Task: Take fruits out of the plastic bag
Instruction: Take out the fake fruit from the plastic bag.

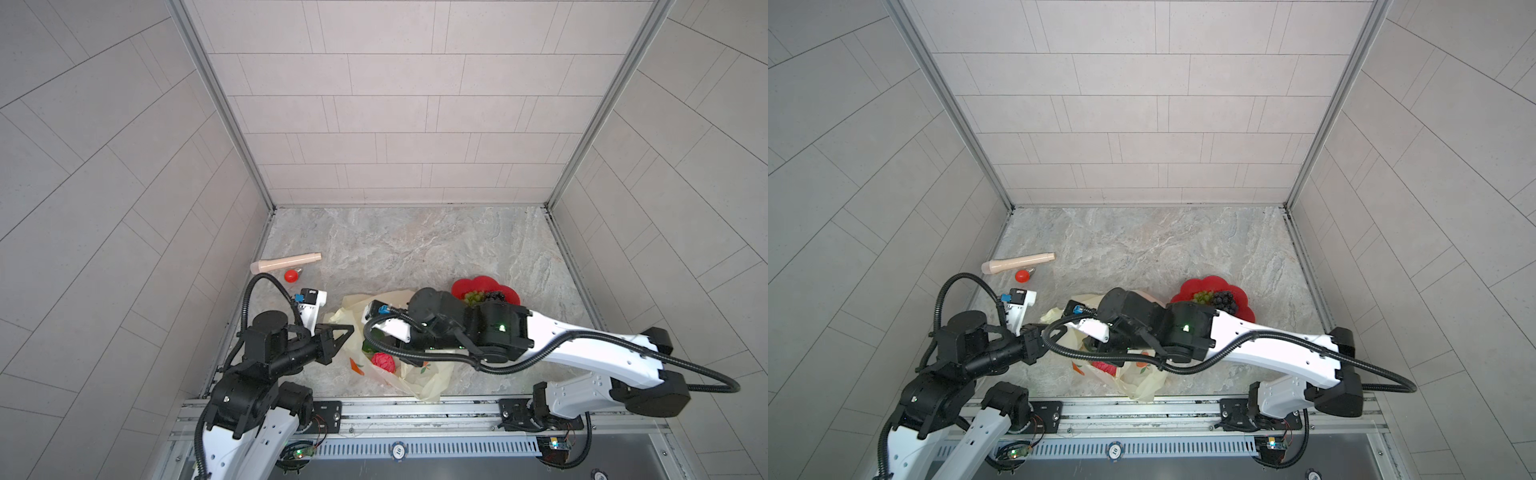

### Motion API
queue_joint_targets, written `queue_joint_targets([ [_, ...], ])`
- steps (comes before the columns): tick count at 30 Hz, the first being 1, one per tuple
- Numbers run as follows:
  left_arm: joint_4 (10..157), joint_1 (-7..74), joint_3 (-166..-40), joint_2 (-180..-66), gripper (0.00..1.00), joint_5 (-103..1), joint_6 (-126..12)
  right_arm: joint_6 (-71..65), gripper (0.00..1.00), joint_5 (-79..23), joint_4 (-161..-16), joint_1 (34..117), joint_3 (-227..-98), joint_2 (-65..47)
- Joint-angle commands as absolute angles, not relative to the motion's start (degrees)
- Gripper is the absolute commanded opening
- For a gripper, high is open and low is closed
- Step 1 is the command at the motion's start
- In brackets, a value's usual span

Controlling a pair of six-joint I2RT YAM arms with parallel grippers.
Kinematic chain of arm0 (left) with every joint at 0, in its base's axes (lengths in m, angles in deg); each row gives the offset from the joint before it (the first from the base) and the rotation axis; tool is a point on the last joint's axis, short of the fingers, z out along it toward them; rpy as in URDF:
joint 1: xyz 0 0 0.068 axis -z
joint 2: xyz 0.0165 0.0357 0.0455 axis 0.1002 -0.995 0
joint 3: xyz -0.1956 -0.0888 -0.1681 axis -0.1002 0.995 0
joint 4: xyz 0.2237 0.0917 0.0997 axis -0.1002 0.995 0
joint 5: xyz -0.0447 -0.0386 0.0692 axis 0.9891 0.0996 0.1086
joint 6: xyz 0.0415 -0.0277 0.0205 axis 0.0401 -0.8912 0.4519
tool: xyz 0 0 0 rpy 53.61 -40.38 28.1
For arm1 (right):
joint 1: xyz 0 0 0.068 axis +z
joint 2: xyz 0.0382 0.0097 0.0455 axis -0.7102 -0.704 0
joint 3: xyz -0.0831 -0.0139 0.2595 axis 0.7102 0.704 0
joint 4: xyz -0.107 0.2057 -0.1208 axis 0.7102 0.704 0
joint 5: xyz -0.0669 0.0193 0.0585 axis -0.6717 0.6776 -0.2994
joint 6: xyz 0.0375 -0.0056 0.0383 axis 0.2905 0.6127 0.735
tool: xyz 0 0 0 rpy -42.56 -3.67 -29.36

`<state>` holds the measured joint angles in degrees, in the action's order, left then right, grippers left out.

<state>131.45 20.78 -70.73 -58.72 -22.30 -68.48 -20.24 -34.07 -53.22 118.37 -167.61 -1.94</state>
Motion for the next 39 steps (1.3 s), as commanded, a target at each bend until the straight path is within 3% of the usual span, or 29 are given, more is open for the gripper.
queue_joint_targets([
  [1,130.2,20.6,-70.2,-56.5,0.01,-18.9,-67.6,-24.3,0.27,-35.8,-51.3,118.5,-168.3,-5.5],
  [13,139.2,20.6,-70.9,-48.0,0.01,-15.8,-68.0,-25.2,0.25,-47.2,-58.0,116.3,-156.6,-9.8],
  [20,147.5,20.6,-72.4,-46.0,0.01,-14.7,-63.7,-26.3,0.31,-59.6,-55.1,114.3,-156.7,-15.0],
  [28,152.4,20.6,-72.4,-44.0,0.01,-16.8,-61.5,-22.5,0.36,-65.7,-58.1,109.5,-153.1,-12.6],
  [34,151.7,20.6,-72.6,-44.5,0.02,-18.1,-61.5,-23.2,0.4,-52.6,-64.3,111.4,-151.0,-10.0],
  [39,151.1,20.6,-73.1,-45.8,0.02,-19.9,-61.3,-23.7,0.45,-48.0,-67.4,114.7,-151.7,-11.9],
])
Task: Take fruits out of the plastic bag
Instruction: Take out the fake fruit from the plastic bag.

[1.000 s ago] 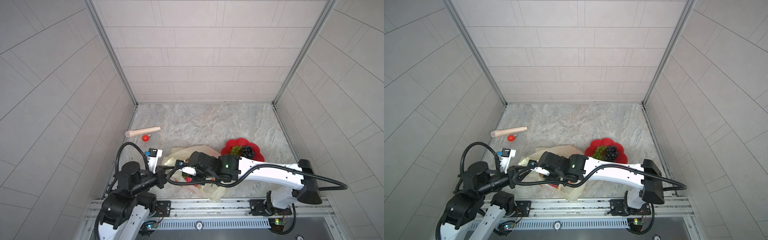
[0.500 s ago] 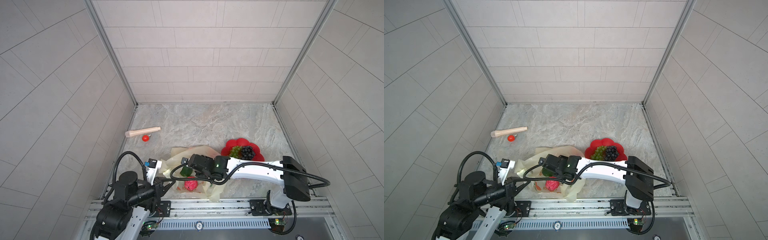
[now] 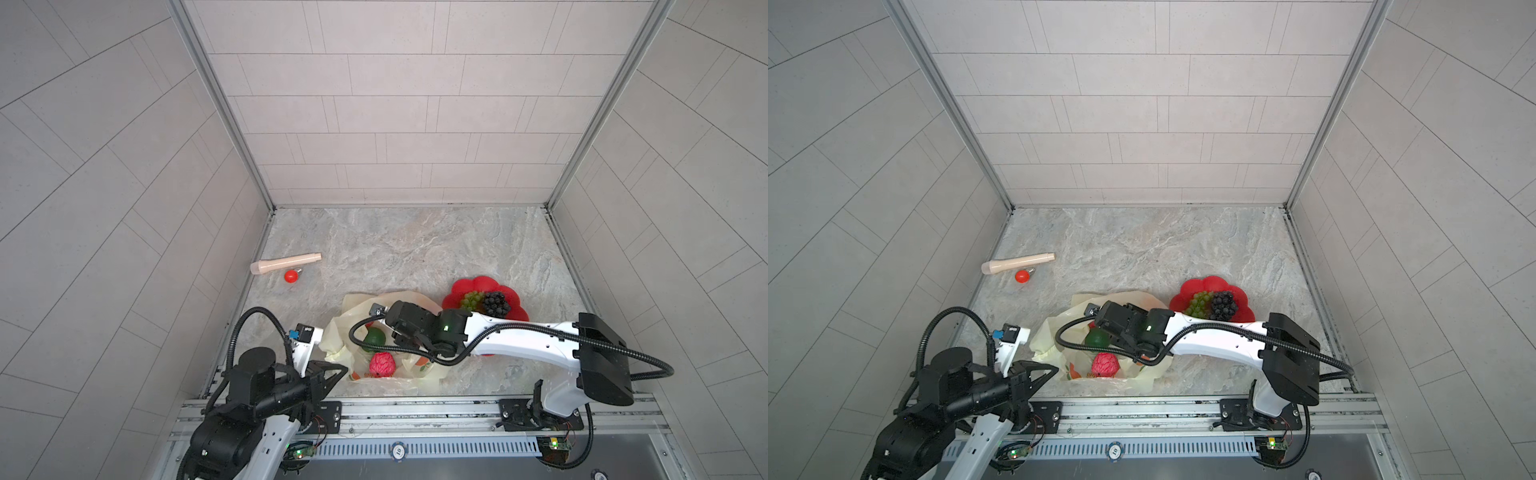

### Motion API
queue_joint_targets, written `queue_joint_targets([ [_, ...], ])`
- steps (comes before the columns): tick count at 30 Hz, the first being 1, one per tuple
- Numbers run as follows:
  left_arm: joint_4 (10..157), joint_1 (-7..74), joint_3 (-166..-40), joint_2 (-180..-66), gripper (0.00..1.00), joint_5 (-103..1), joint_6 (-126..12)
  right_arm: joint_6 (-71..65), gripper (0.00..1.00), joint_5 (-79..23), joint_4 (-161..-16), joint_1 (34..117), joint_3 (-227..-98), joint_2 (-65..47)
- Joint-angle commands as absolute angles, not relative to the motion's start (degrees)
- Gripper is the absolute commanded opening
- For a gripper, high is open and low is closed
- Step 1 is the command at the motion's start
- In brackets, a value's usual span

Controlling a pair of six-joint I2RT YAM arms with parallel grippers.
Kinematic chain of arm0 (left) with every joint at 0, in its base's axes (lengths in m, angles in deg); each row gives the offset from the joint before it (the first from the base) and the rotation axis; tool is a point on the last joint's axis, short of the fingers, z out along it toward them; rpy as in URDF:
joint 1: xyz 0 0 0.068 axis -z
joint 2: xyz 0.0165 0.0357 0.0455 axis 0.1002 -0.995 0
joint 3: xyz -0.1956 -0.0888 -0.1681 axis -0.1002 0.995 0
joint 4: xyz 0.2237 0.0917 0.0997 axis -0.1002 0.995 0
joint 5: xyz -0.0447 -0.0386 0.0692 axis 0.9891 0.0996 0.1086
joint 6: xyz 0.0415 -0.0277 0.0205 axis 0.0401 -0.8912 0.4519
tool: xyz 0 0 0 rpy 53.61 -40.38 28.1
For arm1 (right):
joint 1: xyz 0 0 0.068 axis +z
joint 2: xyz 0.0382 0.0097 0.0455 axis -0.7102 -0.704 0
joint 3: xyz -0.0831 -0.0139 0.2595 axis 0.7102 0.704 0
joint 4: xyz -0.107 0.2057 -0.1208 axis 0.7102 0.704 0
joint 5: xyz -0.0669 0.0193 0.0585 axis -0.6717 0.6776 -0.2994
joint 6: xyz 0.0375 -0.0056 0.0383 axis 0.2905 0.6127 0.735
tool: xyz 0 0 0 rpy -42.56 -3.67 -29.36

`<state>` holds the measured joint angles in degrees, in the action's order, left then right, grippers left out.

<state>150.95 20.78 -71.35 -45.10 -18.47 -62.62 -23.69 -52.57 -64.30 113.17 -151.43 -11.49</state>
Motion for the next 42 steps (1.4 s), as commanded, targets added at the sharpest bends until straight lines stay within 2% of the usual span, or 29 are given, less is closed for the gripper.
queue_joint_targets([
  [1,151.0,20.6,-73.2,-45.8,0.02,-20.1,-61.2,-23.9,0.46,-47.0,-68.3,115.5,-152.0,-12.7],
  [5,151.1,20.6,-73.2,-45.7,0.02,-19.7,-60.2,-23.2,0.5,-46.0,-70.7,116.8,-153.8,-16.6],
  [6,151.1,20.6,-73.1,-45.6,0.02,-19.7,-60.2,-23.1,0.56,-45.9,-71.2,116.8,-154.2,-17.7],
  [10,151.3,20.6,-72.4,-45.1,0.02,-19.7,-60.2,-22.9,0.58,-46.2,-72.6,116.7,-156.3,-22.0],
  [11,151.5,20.6,-72.4,-45.0,0.02,-19.8,-60.1,-23.0,0.75,-46.1,-73.1,116.7,-156.7,-22.7],
  [14,151.8,20.5,-72.8,-45.1,0.02,-19.8,-59.7,-23.5,0.76,-45.7,-74.4,116.7,-157.3,-24.4],
  [30,152.8,20.6,-74.0,-44.8,0.02,-21.2,-59.0,-22.3,0.74,-45.9,-76.4,112.7,-158.7,-31.8],
  [33,152.8,20.6,-74.1,-45.0,0.02,-21.3,-58.9,-22.4,0.72,-44.6,-76.2,112.2,-159.5,-32.7],
  [42,153.2,20.6,-75.8,-46.2,0.02,-26.4,-58.4,-21.7,0.53,-41.6,-75.6,111.6,-158.6,-28.3],
])
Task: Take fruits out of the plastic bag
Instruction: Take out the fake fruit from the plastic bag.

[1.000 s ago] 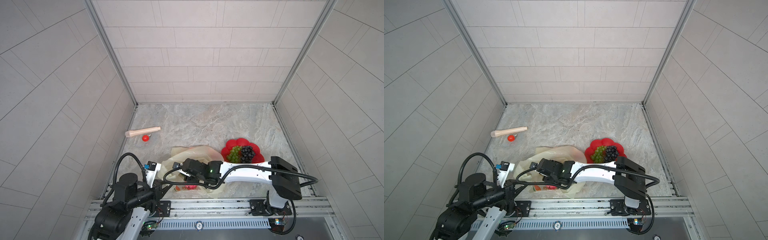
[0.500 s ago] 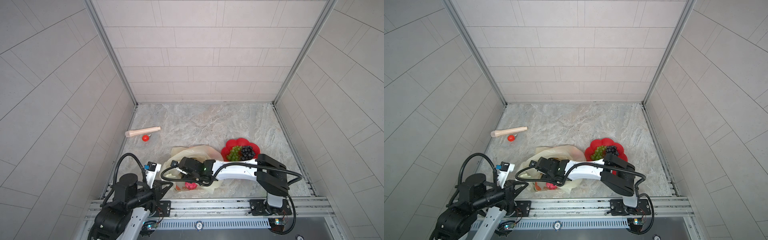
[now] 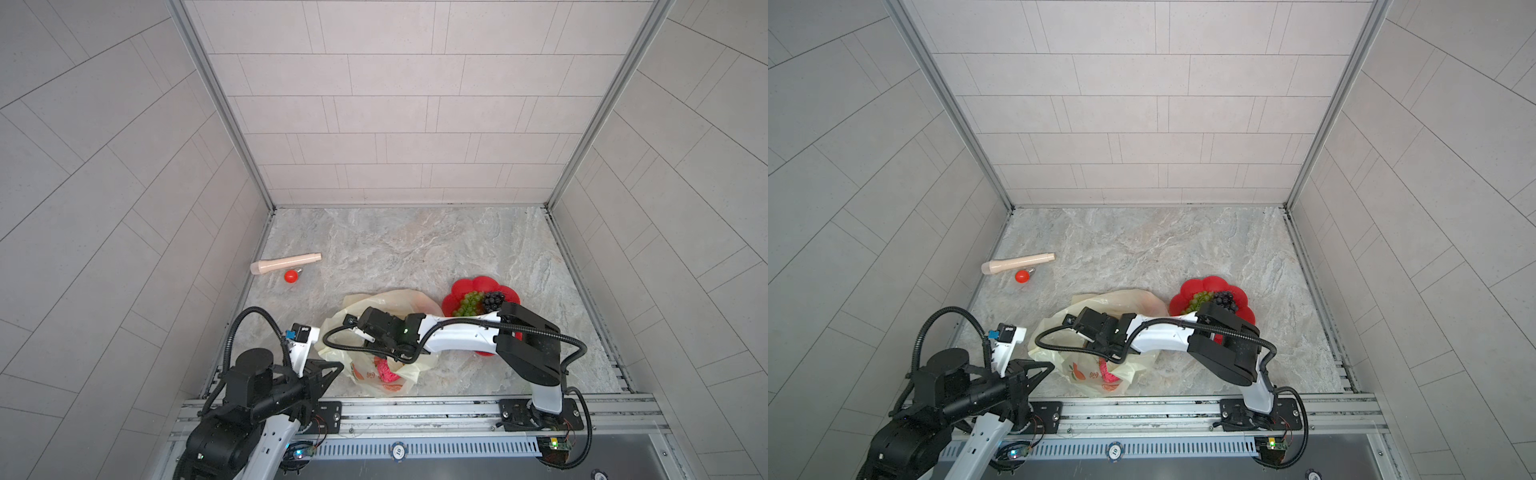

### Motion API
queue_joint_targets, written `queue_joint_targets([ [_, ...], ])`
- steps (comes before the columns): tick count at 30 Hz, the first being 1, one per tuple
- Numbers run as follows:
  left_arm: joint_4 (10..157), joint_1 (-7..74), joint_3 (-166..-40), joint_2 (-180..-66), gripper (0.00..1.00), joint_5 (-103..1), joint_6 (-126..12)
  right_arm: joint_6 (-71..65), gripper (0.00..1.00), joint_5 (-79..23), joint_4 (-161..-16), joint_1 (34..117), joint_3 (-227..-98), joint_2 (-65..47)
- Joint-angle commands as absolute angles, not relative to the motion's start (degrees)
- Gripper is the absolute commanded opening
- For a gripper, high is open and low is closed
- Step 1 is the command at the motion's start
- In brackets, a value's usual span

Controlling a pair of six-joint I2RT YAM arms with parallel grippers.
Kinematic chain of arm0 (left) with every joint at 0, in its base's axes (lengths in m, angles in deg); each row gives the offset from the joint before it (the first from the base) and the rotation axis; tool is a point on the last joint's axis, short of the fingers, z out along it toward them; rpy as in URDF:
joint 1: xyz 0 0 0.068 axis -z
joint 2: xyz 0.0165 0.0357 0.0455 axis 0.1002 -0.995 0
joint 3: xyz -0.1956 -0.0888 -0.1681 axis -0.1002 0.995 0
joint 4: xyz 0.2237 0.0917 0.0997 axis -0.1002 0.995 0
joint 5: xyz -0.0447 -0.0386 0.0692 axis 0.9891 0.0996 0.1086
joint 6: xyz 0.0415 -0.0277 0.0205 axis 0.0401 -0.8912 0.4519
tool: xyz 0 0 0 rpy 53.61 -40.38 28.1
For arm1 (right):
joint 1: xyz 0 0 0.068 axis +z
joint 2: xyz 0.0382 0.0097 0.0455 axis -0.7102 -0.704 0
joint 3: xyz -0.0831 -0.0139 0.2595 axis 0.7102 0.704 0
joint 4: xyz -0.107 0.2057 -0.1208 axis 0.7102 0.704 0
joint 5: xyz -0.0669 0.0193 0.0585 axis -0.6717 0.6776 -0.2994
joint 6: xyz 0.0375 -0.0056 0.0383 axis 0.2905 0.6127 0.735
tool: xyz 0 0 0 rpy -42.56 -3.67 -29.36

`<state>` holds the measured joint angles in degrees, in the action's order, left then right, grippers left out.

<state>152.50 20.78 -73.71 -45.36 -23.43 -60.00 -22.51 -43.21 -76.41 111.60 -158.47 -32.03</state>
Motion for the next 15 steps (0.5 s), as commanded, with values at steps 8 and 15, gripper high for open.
queue_joint_targets([
  [8,154.0,20.6,-75.8,-51.4,0.02,-30.8,-57.8,-20.8,0.5,-38.7,-75.3,111.6,-156.8,-21.3],
  [15,150.5,20.6,-77.2,-55.6,0.02,-31.9,-58.7,-20.6,0.5,-31.7,-75.5,111.5,-155.4,-14.3],
])
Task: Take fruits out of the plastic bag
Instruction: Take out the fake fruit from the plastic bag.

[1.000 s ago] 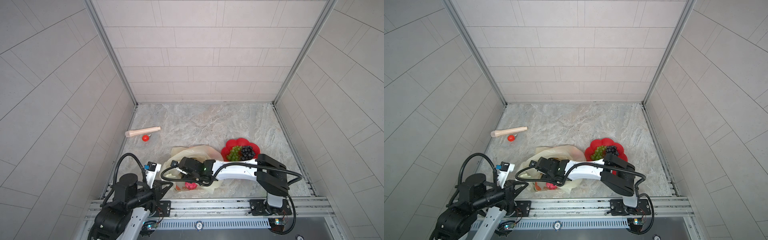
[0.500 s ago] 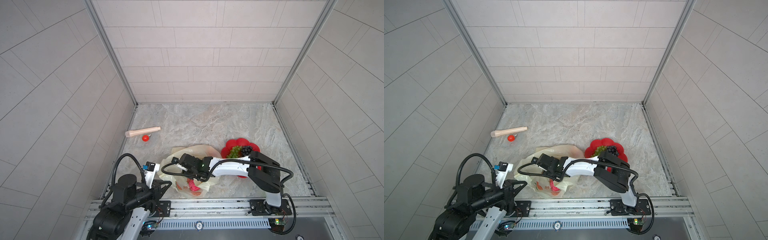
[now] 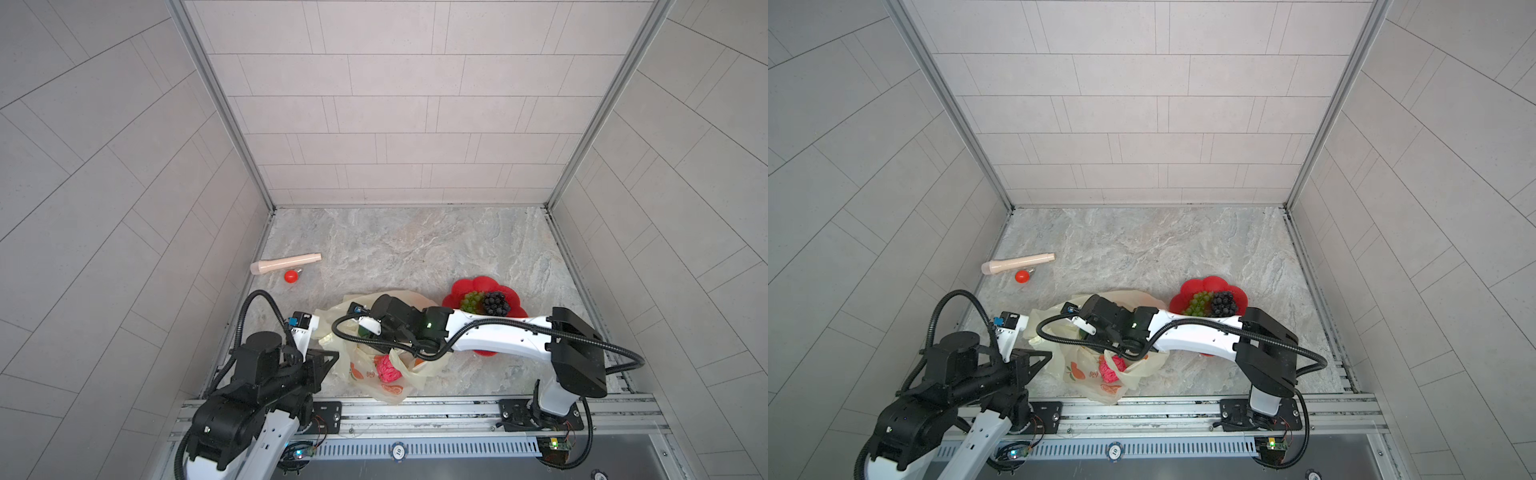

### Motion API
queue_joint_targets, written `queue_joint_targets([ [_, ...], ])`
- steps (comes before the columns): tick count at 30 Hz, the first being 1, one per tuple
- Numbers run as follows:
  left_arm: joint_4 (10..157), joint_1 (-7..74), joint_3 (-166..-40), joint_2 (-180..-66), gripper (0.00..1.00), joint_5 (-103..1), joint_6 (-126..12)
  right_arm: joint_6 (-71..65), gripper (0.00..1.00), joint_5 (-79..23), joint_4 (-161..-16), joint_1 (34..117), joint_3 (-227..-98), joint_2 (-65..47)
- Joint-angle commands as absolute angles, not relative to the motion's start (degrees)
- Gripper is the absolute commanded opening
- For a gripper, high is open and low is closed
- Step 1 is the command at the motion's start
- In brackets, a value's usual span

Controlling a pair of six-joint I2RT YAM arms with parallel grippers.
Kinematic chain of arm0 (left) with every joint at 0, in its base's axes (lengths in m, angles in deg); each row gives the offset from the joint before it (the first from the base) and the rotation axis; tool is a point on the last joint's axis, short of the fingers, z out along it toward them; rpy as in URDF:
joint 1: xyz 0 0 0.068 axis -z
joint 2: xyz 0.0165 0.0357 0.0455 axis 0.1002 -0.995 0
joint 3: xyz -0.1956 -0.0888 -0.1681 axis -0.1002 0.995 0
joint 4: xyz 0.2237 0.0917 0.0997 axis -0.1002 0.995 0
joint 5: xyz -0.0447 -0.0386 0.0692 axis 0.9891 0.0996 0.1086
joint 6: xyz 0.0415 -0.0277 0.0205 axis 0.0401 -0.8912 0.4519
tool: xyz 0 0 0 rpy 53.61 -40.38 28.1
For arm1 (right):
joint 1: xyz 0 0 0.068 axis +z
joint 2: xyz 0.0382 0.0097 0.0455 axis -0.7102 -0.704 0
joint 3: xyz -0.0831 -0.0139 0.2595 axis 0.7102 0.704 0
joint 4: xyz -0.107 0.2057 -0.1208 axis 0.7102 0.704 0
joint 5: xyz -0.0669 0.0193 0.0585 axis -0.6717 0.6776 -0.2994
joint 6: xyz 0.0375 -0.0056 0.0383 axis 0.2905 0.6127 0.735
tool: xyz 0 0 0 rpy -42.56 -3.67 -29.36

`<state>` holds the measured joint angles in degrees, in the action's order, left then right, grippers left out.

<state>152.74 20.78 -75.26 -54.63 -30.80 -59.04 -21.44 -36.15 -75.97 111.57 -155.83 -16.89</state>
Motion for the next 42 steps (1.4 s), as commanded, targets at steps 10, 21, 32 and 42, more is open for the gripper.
queue_joint_targets([
  [10,145.0,20.6,-76.1,-59.1,0.02,-30.7,-61.2,-17.8,0.48,-23.8,-76.8,111.5,-154.7,-7.7],
  [21,144.9,20.3,-74.8,-55.9,0.02,-30.7,-61.6,-12.7,0.49,-23.7,-77.7,111.6,-153.4,-1.4],
  [32,144.6,18.4,-74.5,-57.0,0.02,-28.9,-61.2,-13.3,0.49,-44.5,-64.5,111.5,-154.2,5.7],
  [42,144.5,17.9,-74.4,-56.9,0.02,-28.8,-61.3,-4.9,0.48,-55.4,-51.6,103.7,-152.2,15.4],
])
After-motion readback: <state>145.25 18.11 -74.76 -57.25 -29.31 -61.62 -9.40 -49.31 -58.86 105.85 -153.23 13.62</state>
